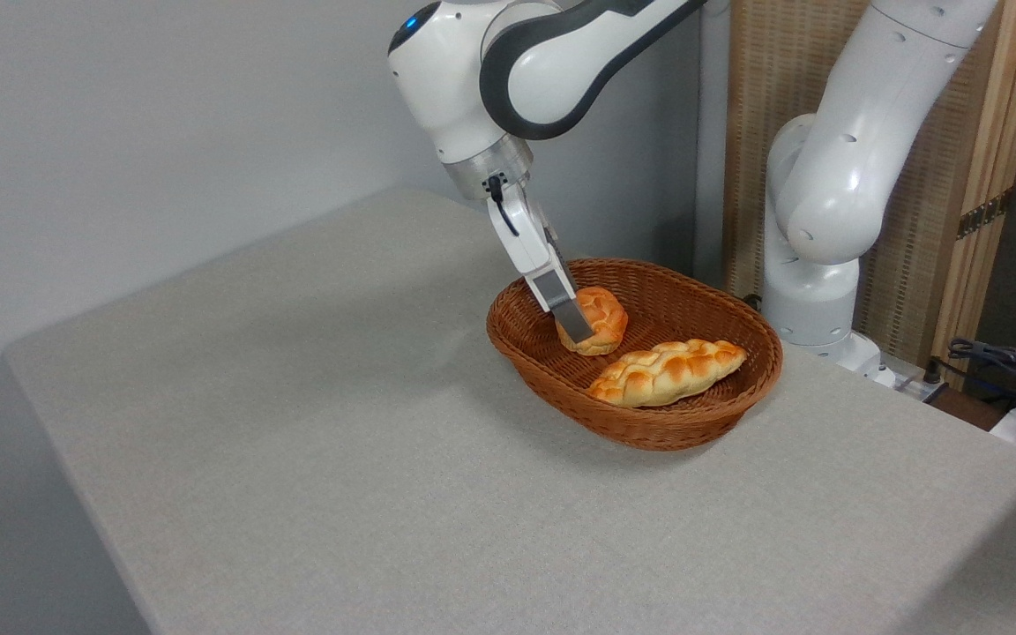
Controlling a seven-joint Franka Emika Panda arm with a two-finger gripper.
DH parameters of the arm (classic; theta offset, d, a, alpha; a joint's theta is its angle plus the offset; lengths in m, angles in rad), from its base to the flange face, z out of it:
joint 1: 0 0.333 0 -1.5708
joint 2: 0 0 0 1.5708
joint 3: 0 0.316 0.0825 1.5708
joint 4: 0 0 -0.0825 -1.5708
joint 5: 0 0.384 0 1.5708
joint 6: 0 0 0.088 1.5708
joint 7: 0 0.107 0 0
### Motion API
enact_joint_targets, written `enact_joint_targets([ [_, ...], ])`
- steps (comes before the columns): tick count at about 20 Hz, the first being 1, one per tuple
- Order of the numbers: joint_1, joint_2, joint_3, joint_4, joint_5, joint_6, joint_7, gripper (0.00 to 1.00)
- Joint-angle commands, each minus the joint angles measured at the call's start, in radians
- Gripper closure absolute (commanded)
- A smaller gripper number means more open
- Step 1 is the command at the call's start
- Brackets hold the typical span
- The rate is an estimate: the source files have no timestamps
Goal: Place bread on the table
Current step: 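Close the gripper fingers on the round golden bun, then lift the round bun out of the basket over its rim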
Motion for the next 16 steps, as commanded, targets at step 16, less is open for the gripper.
enact_joint_targets([
  [16, 0.003, 0.089, 0.099, 0.379, 0.017, -0.197, 0.017, 0.85],
])
